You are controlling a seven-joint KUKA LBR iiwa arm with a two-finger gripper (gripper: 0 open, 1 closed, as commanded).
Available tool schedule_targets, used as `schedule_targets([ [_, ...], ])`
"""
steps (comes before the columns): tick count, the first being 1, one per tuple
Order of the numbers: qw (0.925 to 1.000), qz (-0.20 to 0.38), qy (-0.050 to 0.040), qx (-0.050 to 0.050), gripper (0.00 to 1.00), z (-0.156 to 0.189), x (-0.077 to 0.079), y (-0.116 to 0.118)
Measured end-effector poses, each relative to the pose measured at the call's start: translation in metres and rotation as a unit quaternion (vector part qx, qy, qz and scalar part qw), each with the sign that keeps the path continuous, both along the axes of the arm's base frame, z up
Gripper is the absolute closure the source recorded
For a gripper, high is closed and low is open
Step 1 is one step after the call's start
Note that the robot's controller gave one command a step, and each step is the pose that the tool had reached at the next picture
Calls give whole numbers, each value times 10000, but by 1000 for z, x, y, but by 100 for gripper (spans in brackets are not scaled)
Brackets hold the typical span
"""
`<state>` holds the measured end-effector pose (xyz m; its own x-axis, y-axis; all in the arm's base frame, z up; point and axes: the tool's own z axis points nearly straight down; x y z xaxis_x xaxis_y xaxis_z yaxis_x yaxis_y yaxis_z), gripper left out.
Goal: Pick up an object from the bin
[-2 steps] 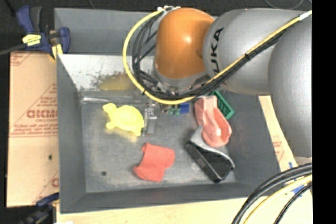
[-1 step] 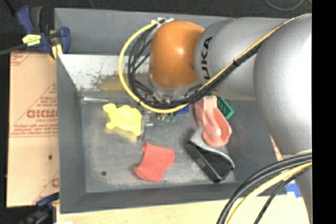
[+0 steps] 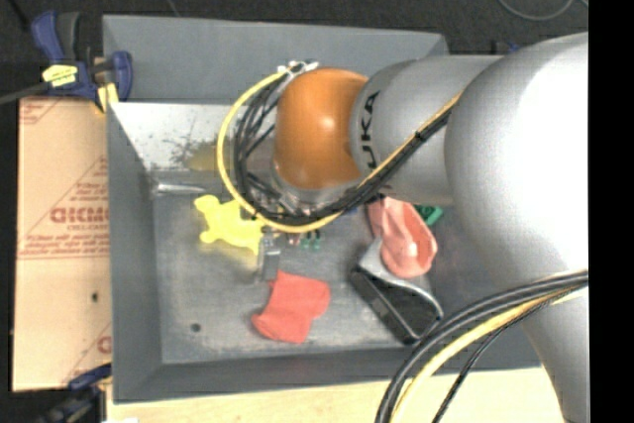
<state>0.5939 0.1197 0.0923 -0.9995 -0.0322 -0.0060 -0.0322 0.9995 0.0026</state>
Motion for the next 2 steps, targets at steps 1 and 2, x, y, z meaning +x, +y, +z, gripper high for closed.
schedule_targets([
  [1,9994,354,-41,-3,100,-21,18,4],
  [2,9994,351,-41,-2,100,-21,18,5],
])
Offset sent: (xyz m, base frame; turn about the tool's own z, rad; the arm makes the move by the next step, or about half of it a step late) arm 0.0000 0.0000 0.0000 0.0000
